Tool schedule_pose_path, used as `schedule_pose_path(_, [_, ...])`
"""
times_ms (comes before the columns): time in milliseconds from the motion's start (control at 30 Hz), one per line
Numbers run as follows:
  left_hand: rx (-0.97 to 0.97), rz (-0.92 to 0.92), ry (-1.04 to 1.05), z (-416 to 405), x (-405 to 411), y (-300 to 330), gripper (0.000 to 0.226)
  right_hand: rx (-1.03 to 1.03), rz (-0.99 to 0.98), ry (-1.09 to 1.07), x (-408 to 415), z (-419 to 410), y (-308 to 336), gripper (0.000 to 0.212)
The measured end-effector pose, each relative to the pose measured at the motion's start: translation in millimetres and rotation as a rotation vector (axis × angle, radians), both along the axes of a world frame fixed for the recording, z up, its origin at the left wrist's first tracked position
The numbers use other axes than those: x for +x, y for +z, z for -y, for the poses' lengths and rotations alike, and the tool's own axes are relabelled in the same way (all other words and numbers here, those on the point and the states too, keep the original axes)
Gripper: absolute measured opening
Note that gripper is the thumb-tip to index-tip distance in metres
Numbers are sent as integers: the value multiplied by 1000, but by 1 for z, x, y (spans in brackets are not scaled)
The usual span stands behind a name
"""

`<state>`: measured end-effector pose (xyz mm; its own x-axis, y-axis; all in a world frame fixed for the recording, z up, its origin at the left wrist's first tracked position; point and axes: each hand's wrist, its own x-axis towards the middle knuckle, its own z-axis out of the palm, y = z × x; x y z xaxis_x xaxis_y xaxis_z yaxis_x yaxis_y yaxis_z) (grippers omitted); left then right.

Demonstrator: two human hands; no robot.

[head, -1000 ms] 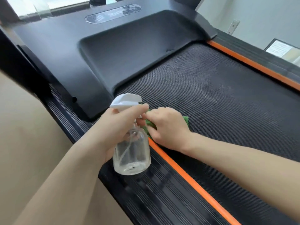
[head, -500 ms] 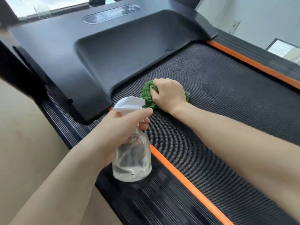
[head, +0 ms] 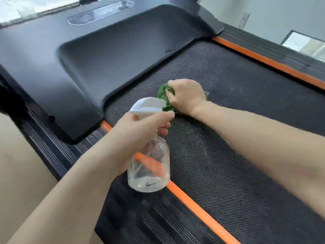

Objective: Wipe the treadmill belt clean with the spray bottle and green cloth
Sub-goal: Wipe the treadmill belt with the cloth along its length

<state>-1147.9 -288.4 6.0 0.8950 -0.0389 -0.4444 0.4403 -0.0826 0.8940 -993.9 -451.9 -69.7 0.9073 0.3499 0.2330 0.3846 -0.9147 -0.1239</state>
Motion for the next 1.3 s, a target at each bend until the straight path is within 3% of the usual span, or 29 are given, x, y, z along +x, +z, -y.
schedule_pose_path(133, [36,27,-31,4,6,10,23,52,5,-62,-31,-5,-5,19])
schedule_pose_path(267, [40,39,-26,7,22,22,25,107,-24,259,-144,46,-1,22])
schedule_pose_path(367, [52,62,-33,12,31,25,25,30,-16,394,-132,79,-3,22])
schedule_pose_path(533, [107,54,-75,20,33,18,25,11,8,-168,12,66,-5,24])
schedule_pose_path(633, [100,36,-96,23,34,16,25,15,13,-245,20,53,-3,18])
schedule_pose_path(733, [95,44,-86,27,44,15,24,64,64,-128,-41,44,-7,16])
schedule_pose_path(867, [86,45,-83,32,57,16,24,121,-19,189,-140,44,-5,22])
schedule_pose_path(967, [86,53,-92,34,60,14,23,77,-51,354,-128,57,-4,22])
schedule_pose_path(1033, [91,64,-80,34,61,11,22,54,19,245,-79,52,-5,20])
schedule_pose_path(1167, [141,74,-91,25,61,8,24,41,25,-241,17,35,-3,22])
schedule_pose_path(1300, [176,79,-89,23,70,8,25,54,74,-155,-15,29,-8,18])
